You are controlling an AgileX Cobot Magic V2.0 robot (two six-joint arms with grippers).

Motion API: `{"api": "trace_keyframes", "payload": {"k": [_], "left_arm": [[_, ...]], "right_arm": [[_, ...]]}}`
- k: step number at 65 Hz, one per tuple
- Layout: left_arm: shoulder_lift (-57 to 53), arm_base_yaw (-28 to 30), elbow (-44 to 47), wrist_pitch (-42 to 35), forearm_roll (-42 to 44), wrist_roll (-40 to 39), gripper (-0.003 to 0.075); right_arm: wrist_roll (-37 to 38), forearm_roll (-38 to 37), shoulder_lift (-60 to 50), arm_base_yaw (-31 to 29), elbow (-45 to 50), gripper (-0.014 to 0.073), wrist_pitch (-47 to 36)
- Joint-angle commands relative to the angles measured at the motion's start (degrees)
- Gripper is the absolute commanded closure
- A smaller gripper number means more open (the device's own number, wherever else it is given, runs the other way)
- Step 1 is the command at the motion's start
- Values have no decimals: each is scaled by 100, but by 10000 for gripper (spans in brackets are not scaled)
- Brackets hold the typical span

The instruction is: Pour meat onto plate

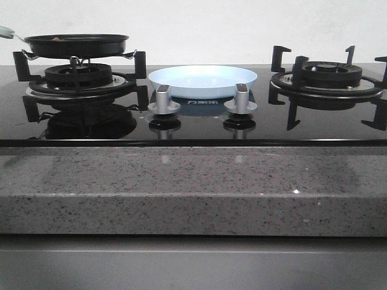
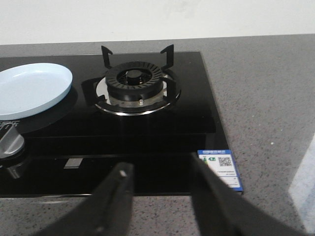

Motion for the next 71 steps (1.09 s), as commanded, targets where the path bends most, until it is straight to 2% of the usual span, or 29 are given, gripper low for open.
{"api": "trace_keyframes", "payload": {"k": [1,15,26,49,71], "left_arm": [[61,-171,-161,-417,-30,-6,221],[61,-1006,-161,-407,132,4,230],[61,-1434,-161,-407,132,4,230],[61,-1485,-161,-407,132,4,230],[61,-1485,-161,-393,132,4,230]], "right_arm": [[-46,164,181,22,-273,170,-356],[-164,490,1199,343,-1051,171,498],[-604,938,2287,736,-1761,171,904],[-863,1012,4627,1409,-3365,171,912],[-866,1012,6652,1443,-5144,171,1260]]}}
